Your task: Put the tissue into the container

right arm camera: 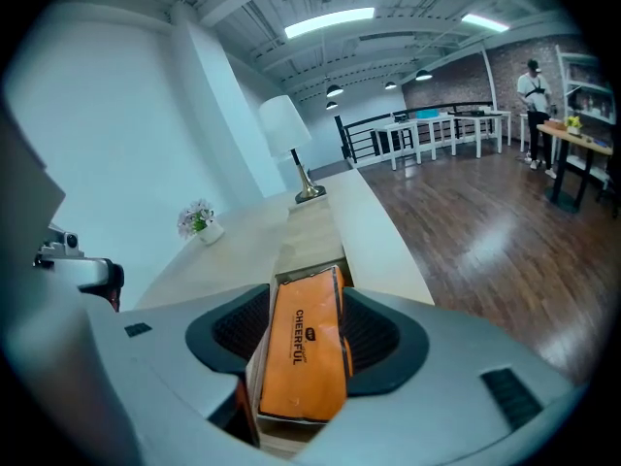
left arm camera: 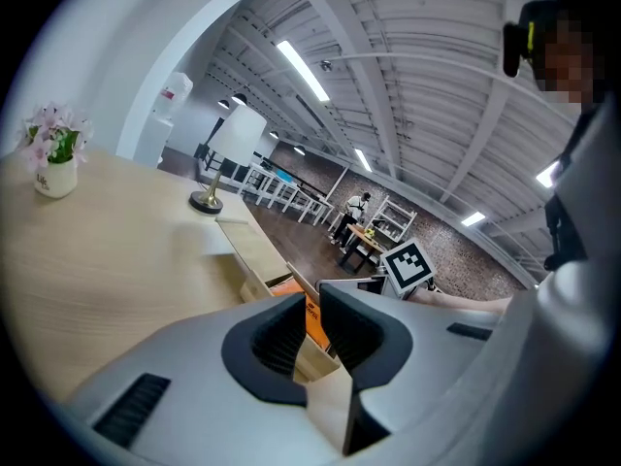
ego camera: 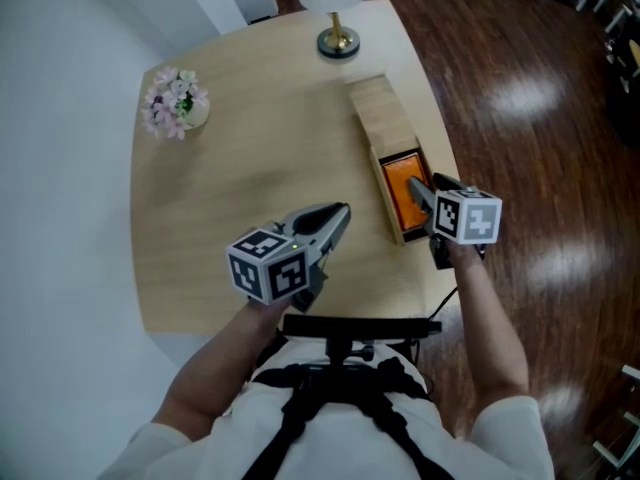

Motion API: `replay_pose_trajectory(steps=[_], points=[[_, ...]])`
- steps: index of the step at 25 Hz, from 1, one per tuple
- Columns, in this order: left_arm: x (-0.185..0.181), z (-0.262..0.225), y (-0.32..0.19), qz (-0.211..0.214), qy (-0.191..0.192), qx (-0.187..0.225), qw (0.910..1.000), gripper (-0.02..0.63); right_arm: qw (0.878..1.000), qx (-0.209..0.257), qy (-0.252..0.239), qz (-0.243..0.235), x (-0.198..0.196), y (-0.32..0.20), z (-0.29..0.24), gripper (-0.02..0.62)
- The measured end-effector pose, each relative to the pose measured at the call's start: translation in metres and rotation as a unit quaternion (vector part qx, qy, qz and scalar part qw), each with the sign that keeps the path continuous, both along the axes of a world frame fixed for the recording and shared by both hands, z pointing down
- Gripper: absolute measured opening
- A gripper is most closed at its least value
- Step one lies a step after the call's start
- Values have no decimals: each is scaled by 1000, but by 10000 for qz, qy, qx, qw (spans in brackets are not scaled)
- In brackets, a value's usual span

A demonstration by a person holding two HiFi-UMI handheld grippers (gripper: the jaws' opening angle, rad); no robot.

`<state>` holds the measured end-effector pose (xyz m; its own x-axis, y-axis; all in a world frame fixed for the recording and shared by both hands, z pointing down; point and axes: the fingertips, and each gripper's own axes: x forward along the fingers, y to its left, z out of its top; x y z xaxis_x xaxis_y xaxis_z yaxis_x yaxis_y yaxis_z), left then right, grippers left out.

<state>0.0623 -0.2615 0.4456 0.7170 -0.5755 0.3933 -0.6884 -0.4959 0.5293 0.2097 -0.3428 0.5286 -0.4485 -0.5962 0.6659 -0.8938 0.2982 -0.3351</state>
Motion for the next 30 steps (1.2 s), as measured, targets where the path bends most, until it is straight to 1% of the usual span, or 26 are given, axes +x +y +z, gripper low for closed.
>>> replay_pose_trajectory(steps=[6, 11, 15, 18, 22, 30], points=[[-11, -12, 4, 105, 136, 173, 9997, 41, 9993, 293, -4, 241, -8, 9, -24, 221], [-25, -21, 8, 144, 281, 264, 9992, 41, 9986, 397, 50, 356, -18, 19, -35, 205], [-31, -26, 12, 219, 325, 316, 9987, 41, 9975, 541, 61, 450, -24, 24, -43, 161], [-32, -29, 15, 285, 363, 361, 9983, 41, 9965, 659, 95, 499, -25, 27, -49, 107], [-33, -33, 18, 322, 392, 387, 9980, 40, 9958, 735, 81, 540, -24, 30, -57, 71], [-39, -47, 20, 262, 460, 552, 9971, 40, 9944, 911, -119, 519, -33, 31, -78, 67]])
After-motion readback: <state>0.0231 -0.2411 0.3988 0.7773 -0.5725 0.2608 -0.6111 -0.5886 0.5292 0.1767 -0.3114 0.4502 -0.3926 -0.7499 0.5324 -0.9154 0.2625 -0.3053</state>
